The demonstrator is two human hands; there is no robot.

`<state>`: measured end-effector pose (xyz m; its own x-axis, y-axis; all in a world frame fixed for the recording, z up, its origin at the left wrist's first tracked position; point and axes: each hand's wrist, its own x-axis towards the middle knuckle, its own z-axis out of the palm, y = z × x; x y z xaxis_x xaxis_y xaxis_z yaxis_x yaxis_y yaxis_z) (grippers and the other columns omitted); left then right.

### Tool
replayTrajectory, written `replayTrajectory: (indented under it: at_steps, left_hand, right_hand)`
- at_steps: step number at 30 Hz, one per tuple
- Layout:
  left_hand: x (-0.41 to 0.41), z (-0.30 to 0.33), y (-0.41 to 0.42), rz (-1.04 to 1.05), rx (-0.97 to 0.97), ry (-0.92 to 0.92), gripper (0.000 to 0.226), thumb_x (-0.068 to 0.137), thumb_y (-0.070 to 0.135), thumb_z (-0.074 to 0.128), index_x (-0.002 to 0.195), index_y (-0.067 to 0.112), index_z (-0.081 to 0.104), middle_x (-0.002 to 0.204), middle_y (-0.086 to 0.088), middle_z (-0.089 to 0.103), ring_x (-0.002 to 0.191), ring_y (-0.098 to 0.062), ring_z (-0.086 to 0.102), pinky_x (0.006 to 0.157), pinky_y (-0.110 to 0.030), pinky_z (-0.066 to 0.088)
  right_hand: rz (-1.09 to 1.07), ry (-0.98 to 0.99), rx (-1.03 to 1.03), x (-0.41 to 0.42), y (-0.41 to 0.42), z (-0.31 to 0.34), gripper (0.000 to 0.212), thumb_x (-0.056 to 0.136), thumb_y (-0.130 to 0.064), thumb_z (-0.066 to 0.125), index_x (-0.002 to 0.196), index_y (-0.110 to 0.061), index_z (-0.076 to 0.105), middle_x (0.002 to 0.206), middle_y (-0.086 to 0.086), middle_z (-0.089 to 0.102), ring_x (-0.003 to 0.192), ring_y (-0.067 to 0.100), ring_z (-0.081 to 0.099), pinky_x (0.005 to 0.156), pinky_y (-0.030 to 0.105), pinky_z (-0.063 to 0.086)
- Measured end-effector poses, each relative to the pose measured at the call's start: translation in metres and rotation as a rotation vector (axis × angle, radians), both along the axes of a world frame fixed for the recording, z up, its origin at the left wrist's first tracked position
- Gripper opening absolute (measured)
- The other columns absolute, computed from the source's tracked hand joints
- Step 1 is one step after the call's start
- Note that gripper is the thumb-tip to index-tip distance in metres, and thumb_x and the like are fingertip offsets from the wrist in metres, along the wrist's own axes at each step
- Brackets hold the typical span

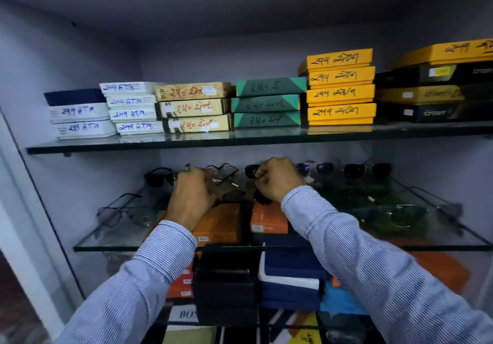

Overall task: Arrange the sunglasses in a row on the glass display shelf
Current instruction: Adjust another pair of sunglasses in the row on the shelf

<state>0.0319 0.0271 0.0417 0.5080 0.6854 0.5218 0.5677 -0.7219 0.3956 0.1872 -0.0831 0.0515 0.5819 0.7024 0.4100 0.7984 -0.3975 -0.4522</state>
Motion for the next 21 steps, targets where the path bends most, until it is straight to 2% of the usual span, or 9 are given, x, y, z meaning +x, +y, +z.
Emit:
replayTrajectory:
  at_steps: [3, 6, 12, 16, 21]
  left_hand:
    - [-0.002, -0.011, 0.012, -0.016, -0.007, 0.109, 0.025, 0.084, 0.019, 0.074, 0.105, 0.005, 0.076, 0.104, -0.021, 0.077, 0.098, -0.039, 0.073, 0.085, -0.045, 0.061]
    - [0.0, -0.02, 0.021, -0.005, 0.015, 0.131, 0.029, 0.087, 0.024, 0.074, 0.109, 0.005, 0.073, 0.108, -0.021, 0.074, 0.102, -0.042, 0.071, 0.086, -0.047, 0.06]
    - [0.004, -0.028, 0.033, 0.002, 0.105, 0.154, 0.02, 0.094, 0.009, 0.061, 0.111, 0.005, 0.07, 0.111, -0.021, 0.07, 0.106, -0.041, 0.069, 0.084, -0.046, 0.057]
    - [0.001, -0.03, 0.039, 0.0, 0.136, 0.138, 0.022, 0.095, -0.002, 0.054, 0.107, 0.003, 0.071, 0.106, -0.021, 0.072, 0.101, -0.04, 0.071, 0.083, -0.047, 0.059]
    - [-0.008, -0.027, 0.041, -0.01, 0.139, 0.106, 0.014, 0.092, 0.007, 0.067, 0.104, 0.006, 0.072, 0.103, -0.019, 0.073, 0.097, -0.039, 0.071, 0.079, -0.045, 0.06]
  right_hand:
    - [0.026, -0.038, -0.092, -0.012, 0.033, -0.003, 0.022, 0.084, -0.015, 0.067, 0.104, -0.012, 0.075, 0.108, 0.016, 0.07, 0.092, 0.034, 0.069, 0.086, 0.041, 0.058]
    - [0.002, -0.096, -0.218, -0.018, 0.054, -0.006, 0.036, 0.086, -0.023, 0.066, 0.12, -0.011, 0.066, 0.122, 0.019, 0.061, 0.104, 0.038, 0.065, 0.092, 0.042, 0.055]
    - [-0.036, -0.207, -0.295, -0.022, 0.079, -0.01, 0.04, 0.082, -0.034, 0.073, 0.114, -0.011, 0.07, 0.116, 0.016, 0.069, 0.107, 0.034, 0.065, 0.09, 0.039, 0.055]
    - [-0.046, -0.247, -0.266, -0.019, 0.085, -0.013, 0.03, 0.088, -0.022, 0.067, 0.116, -0.012, 0.069, 0.116, 0.016, 0.068, 0.105, 0.034, 0.066, 0.088, 0.038, 0.055]
    - [-0.016, -0.199, -0.18, -0.018, 0.08, -0.007, 0.026, 0.091, -0.013, 0.06, 0.115, -0.012, 0.07, 0.119, 0.017, 0.063, 0.102, 0.036, 0.065, 0.09, 0.041, 0.055]
